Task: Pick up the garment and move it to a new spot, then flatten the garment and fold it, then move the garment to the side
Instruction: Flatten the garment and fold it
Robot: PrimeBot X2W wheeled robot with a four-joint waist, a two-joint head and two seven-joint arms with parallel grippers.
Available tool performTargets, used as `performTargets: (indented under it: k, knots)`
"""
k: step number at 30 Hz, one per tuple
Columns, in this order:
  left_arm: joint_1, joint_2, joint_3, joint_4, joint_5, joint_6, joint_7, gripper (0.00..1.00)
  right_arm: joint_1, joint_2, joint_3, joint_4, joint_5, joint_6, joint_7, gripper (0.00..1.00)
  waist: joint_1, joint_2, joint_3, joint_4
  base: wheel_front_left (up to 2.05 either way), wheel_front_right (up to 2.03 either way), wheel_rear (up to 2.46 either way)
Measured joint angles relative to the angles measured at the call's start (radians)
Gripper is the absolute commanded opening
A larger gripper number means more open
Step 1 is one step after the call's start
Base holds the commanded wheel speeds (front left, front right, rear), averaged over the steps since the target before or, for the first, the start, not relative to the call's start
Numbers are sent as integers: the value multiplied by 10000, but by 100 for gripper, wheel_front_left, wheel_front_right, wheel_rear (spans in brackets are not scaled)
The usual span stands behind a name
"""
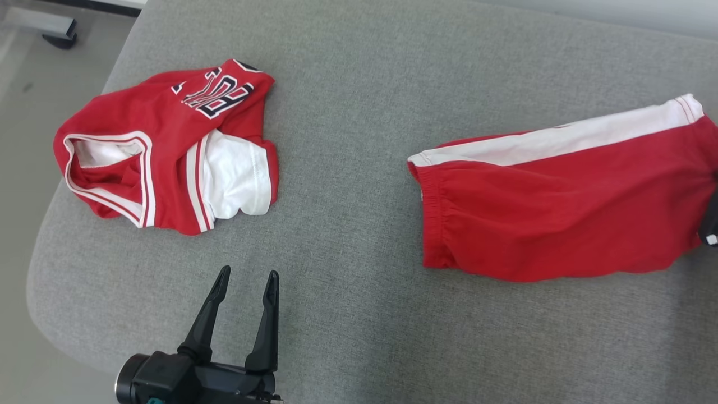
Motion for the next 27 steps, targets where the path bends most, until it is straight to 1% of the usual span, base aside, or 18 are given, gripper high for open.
performTargets:
  k: [7, 11, 19, 23, 27]
  knots:
    - [117, 0, 50, 54, 29, 0, -2, 100, 986, -8, -456, -665, -109, 0, -284, 0, -1, 0, -398, -214, 0, 0, 0]
    - [197, -4, 61, 86, 40, -2, -2, 100, 1624, 50, -953, -1147, -339, 0, -514, 0, 0, 0, -707, -488, 0, 0, 0]
    - [274, 15, 65, 238, 42, 0, -2, 100, 2305, 33, -1325, -1668, -993, 0, -1022, 0, -1, 0, -1205, -888, 0, 0, 0]
    - [408, 63, 75, 309, 50, 0, -2, 100, 2509, 54, -1329, -1718, -1231, 0, -1187, 0, -1, 0, -1489, -981, 0, 0, 0]
    - [480, 71, 174, 362, 69, 0, -2, 100, 2604, 247, -924, -1893, -1225, 0, -1273, 0, -2, 0, -1790, -1061, 0, 0, 0]
